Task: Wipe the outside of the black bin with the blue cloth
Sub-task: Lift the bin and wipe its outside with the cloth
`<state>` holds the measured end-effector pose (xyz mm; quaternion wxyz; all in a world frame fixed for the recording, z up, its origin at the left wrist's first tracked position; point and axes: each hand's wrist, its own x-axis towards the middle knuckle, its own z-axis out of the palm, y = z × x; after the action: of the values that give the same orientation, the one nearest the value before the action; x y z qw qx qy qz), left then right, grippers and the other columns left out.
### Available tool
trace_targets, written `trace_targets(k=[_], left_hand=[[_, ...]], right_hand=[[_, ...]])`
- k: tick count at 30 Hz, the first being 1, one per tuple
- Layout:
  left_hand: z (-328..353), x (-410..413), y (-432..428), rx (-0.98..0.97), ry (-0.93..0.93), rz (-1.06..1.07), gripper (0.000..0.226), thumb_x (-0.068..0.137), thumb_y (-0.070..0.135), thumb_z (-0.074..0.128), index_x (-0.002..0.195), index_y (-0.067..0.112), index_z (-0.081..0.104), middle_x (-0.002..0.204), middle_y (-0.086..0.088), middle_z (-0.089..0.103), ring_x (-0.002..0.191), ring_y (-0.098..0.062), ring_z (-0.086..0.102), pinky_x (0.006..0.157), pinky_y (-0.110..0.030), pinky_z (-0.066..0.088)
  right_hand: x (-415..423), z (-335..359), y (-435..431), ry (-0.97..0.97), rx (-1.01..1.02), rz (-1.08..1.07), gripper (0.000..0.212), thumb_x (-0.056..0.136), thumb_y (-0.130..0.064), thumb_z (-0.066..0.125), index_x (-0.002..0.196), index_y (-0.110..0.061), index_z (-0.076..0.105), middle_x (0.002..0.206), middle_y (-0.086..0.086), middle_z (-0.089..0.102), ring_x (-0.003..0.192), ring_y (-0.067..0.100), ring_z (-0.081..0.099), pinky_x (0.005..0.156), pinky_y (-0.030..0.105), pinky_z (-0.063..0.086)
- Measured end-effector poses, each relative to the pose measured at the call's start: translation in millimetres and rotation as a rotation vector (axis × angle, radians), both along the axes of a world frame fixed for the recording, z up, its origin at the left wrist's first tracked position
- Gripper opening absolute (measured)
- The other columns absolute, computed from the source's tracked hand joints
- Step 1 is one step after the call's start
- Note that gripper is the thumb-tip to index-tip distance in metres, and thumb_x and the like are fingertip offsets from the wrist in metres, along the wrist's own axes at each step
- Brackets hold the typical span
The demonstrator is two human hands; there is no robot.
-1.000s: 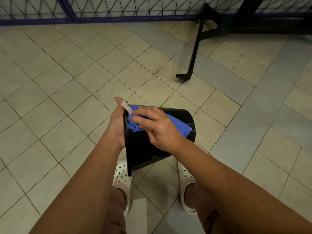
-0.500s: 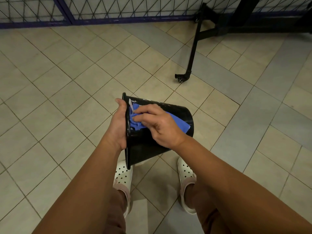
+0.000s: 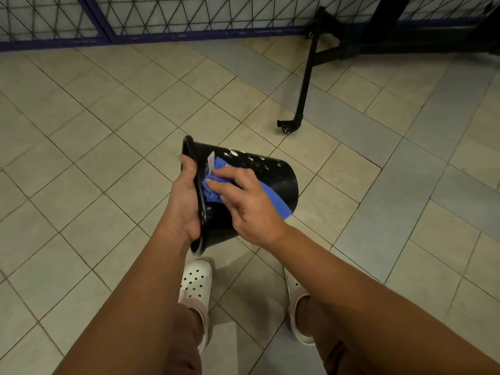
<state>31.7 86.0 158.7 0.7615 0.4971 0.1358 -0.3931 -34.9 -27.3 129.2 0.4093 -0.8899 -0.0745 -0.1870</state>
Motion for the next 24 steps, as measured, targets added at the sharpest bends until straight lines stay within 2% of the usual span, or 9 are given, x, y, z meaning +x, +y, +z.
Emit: trace_targets(k=[3, 5, 8, 12, 14, 18, 21, 22, 24], left_hand=[[-1.1, 2.3, -0.4, -0.091, 0.052, 0.016, 0.100, 0.086, 0.083, 0.016, 0.105, 0.006, 0.076, 0.107, -0.019, 0.072, 0.102, -0.032, 0.071, 0.077, -0.037, 0.060], [0.2, 0.4, -2.6, -0.128, 0.063, 0.002, 0.103, 0.085, 0.084, 0.015, 0.103, 0.004, 0.077, 0.109, -0.021, 0.072, 0.103, -0.033, 0.071, 0.079, -0.039, 0.061], [1.5, -1.6, -2.4, -0.139, 0.069, 0.022, 0.098, 0.087, 0.082, 0.020, 0.097, 0.004, 0.079, 0.104, -0.018, 0.074, 0.097, -0.031, 0.073, 0.077, -0.038, 0.061], [3.2, 3.4, 0.6, -0.157, 0.038, 0.062, 0.085, 0.094, 0.071, 0.025, 0.094, 0.007, 0.081, 0.107, -0.017, 0.074, 0.099, -0.029, 0.073, 0.079, -0.038, 0.061], [3.0, 5.2, 1.0, -0.183, 0.036, 0.070, 0.080, 0.096, 0.068, 0.027, 0.098, 0.007, 0.079, 0.111, -0.018, 0.073, 0.104, -0.030, 0.072, 0.084, -0.041, 0.060], [1.2, 3.7, 1.4, -0.178, 0.045, 0.050, 0.083, 0.092, 0.071, 0.026, 0.109, 0.006, 0.076, 0.121, -0.020, 0.069, 0.112, -0.031, 0.068, 0.092, -0.042, 0.057], [2.0, 3.4, 2.2, -0.183, 0.055, 0.014, 0.092, 0.089, 0.077, 0.027, 0.136, 0.003, 0.056, 0.139, -0.024, 0.056, 0.127, -0.035, 0.057, 0.103, -0.046, 0.049], [3.0, 2.2, 1.6, -0.175, 0.051, 0.017, 0.091, 0.090, 0.076, 0.027, 0.134, 0.004, 0.058, 0.137, -0.023, 0.058, 0.125, -0.034, 0.059, 0.103, -0.045, 0.049], [4.3, -1.9, -1.7, -0.137, 0.021, 0.024, 0.082, 0.094, 0.070, 0.026, 0.112, 0.008, 0.076, 0.121, -0.018, 0.070, 0.111, -0.028, 0.069, 0.094, -0.039, 0.056]], right_hand=[[-0.8, -3.4, -5.5, -0.073, -0.072, 0.092, 0.027, 0.087, -0.003, 0.059, 0.113, -0.005, 0.067, 0.117, 0.012, 0.060, 0.108, 0.028, 0.052, 0.089, 0.043, 0.043], [0.0, -4.9, -8.7, -0.104, -0.128, 0.102, 0.026, 0.086, -0.005, 0.061, 0.112, -0.007, 0.068, 0.117, 0.011, 0.062, 0.110, 0.028, 0.053, 0.089, 0.040, 0.043], [4.7, -2.3, -7.1, -0.110, -0.129, 0.098, 0.027, 0.089, -0.009, 0.056, 0.113, -0.007, 0.067, 0.123, 0.010, 0.062, 0.124, 0.030, 0.049, 0.102, 0.044, 0.039], [12.5, 1.4, 0.2, -0.024, -0.169, 0.069, 0.034, 0.092, -0.013, 0.048, 0.124, -0.008, 0.059, 0.137, 0.010, 0.051, 0.136, 0.030, 0.035, 0.114, 0.051, 0.021], [12.5, -0.1, 0.7, 0.010, -0.158, 0.022, 0.038, 0.093, -0.016, 0.045, 0.129, -0.008, 0.054, 0.141, 0.010, 0.047, 0.139, 0.030, 0.030, 0.115, 0.053, 0.018], [6.0, -2.2, -6.6, -0.019, -0.127, -0.027, 0.036, 0.093, -0.015, 0.049, 0.127, -0.006, 0.057, 0.138, 0.011, 0.050, 0.137, 0.029, 0.033, 0.114, 0.049, 0.023], [1.0, 0.3, -10.8, -0.072, -0.137, 0.015, 0.031, 0.091, -0.011, 0.052, 0.121, -0.006, 0.062, 0.133, 0.011, 0.055, 0.134, 0.028, 0.039, 0.115, 0.045, 0.025], [1.0, 1.5, -10.2, -0.073, -0.149, 0.021, 0.031, 0.091, -0.009, 0.052, 0.120, -0.005, 0.062, 0.133, 0.012, 0.055, 0.133, 0.028, 0.040, 0.114, 0.045, 0.026], [3.7, 3.8, -4.9, -0.051, -0.194, -0.003, 0.035, 0.089, -0.006, 0.051, 0.122, -0.002, 0.060, 0.134, 0.013, 0.054, 0.133, 0.030, 0.040, 0.113, 0.048, 0.027]])
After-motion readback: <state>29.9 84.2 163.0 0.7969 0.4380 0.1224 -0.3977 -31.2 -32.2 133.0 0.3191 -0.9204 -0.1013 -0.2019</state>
